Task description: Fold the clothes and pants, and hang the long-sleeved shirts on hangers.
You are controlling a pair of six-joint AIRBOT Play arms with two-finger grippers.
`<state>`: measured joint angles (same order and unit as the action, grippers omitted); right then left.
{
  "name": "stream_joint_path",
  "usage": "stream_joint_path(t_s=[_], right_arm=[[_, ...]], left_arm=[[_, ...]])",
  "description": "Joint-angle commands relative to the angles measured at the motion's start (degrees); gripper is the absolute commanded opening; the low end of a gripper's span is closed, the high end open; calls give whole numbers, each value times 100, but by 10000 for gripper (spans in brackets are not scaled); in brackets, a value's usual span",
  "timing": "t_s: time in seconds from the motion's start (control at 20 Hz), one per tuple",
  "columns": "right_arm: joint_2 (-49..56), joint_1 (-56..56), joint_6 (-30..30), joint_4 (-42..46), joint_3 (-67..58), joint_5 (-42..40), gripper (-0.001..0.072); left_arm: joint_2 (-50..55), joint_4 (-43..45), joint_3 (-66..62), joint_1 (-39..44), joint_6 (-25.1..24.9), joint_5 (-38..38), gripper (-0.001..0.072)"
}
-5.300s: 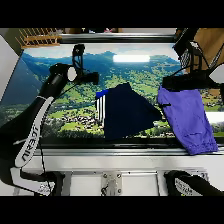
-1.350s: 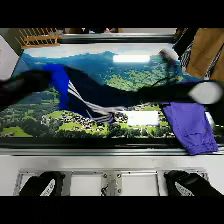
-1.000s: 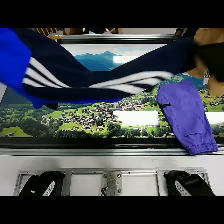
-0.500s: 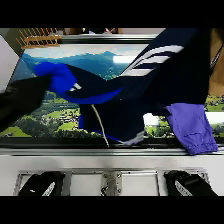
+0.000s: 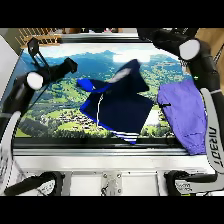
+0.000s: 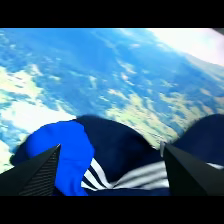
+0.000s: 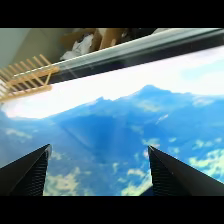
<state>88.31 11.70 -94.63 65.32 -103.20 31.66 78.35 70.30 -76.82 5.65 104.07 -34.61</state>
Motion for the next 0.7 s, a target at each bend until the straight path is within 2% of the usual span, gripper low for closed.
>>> stream_joint_path(t_s=[0.0,0.1,0.15,0.25,0.3,0.45,0.55,0.65], right_arm=[[105,-181,1099,11,-236,-127,653],[-221,-391,1200,15,-232,382,652],[-374,-483,1202,59,-210,686,652],[-684,-573,1198,232,-57,1235,652],[-855,-577,1198,339,83,1471,652],[-1261,-564,1198,350,540,1996,652],[-1473,-535,1196,348,894,2127,653],[-1620,-503,1191,332,1222,2173,652]], left_arm=[[1134,33,-1281,-629,-205,-1423,715],[1163,79,-1314,-706,-828,-2028,711],[1134,76,-1191,-636,-1158,-2256,657],[977,96,-638,-352,-1652,-2382,659],[890,258,-293,-138,-1716,-2291,659],[793,1497,629,756,-1711,-1652,658],[883,2288,916,1357,-1705,-1292,658],[1093,3075,920,1843,-1633,-1246,658]])
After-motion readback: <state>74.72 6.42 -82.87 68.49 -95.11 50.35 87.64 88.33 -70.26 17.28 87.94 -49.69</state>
